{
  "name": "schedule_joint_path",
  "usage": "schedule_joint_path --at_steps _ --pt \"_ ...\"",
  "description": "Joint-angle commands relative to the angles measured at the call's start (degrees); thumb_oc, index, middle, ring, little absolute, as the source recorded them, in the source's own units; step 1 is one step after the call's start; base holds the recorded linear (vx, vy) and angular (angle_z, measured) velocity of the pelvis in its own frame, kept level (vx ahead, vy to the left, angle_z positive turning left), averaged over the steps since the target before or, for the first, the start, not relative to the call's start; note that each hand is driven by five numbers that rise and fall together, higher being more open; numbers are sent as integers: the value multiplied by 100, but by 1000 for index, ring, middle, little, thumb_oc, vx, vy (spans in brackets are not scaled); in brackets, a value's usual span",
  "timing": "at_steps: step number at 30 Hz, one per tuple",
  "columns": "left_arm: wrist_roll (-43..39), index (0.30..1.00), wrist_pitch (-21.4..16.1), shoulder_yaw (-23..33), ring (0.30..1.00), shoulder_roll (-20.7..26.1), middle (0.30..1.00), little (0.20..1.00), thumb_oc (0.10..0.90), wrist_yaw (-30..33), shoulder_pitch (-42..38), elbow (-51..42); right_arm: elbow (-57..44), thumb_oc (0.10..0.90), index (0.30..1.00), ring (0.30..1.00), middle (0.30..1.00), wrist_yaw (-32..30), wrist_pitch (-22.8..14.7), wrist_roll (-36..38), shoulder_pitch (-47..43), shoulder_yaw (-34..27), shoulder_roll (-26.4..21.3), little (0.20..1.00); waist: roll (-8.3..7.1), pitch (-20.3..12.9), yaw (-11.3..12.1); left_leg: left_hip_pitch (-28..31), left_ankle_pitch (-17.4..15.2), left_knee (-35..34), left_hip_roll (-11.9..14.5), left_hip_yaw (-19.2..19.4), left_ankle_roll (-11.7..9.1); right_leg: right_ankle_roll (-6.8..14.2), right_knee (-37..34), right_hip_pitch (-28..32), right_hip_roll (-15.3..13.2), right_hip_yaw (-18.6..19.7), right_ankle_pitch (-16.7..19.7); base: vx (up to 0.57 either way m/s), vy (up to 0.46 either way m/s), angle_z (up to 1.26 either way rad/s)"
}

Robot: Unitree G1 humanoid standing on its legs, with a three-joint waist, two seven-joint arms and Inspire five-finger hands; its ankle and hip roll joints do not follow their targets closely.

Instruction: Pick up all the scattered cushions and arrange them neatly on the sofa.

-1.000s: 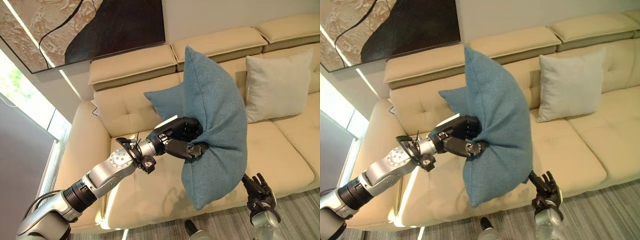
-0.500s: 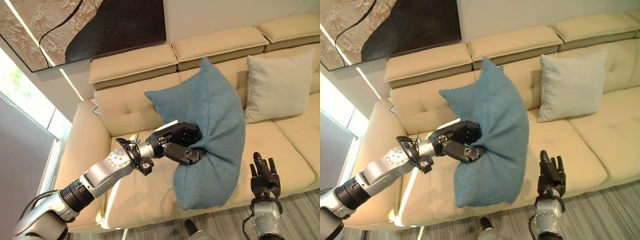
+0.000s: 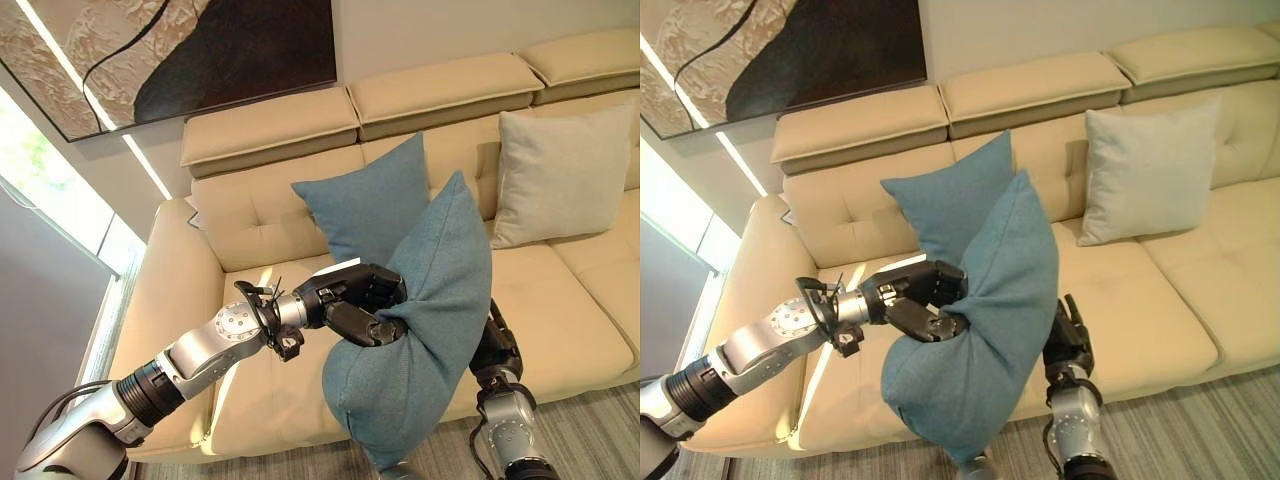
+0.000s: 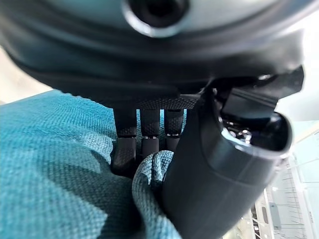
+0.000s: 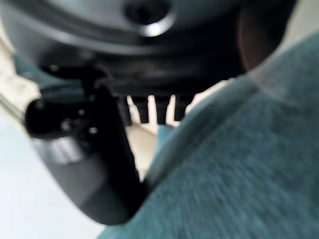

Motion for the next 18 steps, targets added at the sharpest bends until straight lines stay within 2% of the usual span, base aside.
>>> schedule_joint_path --at_steps 1,11,18 --pt "-379 300 -1027 588 300 -674 300 300 400 -43 -1232 -772 -155 800 900 900 900 227 -72 -338 -93 39 6 900 -175 -713 101 168 -597 52 -52 -43 -139 334 754 103 86 -196 -1032 18 -10 4" --pt "-322 300 -1055 745 300 -687 300 300 400 86 -1218 -705 -81 800 900 900 900 -473 -404 -597 -54 -830 -188 900 -202 -727 58 144 -630 41 -49 -83 -122 355 689 131 79 -225 -1037 6 -4 4" --pt "-273 300 -1095 720 300 -820 300 300 400 101 -1510 -683 617 800 900 900 900 -366 -82 -695 218 -813 -241 900 -252 -697 -12 124 -631 40 -40 -50 -127 362 696 99 83 -203 -1017 -9 -7 -1"
